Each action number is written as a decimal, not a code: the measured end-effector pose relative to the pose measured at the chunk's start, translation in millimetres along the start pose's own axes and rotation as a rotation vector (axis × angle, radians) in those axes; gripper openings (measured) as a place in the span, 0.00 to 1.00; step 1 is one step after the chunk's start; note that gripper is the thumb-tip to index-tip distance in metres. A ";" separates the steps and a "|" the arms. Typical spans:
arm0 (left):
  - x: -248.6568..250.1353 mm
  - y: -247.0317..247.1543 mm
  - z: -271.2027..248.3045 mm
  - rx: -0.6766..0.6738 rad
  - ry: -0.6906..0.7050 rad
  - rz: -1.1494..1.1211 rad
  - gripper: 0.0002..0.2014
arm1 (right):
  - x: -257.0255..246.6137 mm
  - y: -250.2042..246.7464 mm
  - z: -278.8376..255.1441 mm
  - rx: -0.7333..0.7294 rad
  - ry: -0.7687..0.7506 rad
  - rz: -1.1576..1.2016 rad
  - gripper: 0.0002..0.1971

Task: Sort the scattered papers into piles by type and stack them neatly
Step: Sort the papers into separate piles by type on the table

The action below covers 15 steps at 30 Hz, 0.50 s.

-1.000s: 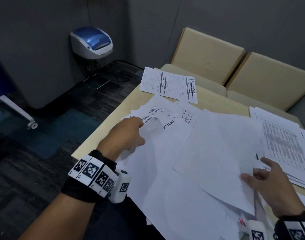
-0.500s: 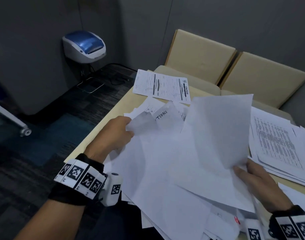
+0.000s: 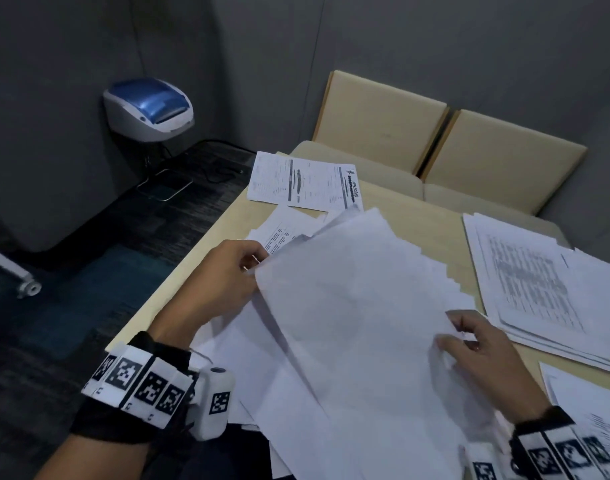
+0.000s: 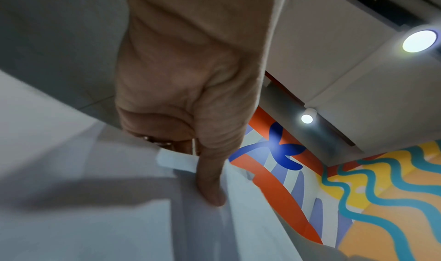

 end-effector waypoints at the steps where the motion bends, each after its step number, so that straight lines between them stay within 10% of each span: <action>1: 5.9 1.0 0.2 -0.012 0.034 -0.035 0.07 | -4.1 2.2 1.6 0.001 -0.010 -0.012 0.07; 10: 31.9 -0.1 1.0 -0.084 0.226 -0.203 0.08 | -19.7 7.6 4.9 -0.029 -0.051 0.090 0.06; 15: 47.3 -2.4 -2.0 -0.050 0.247 -0.252 0.08 | -24.0 16.1 -4.7 -0.189 -0.008 0.385 0.26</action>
Point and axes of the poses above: each hand's wrist, its own z-axis towards the middle knuckle, its own y-axis out of the palm, x = y × z, the point moved 7 cm from there along z, towards the middle knuckle, and after that the axes turned 11 degrees about y, right-handed, at the moved point
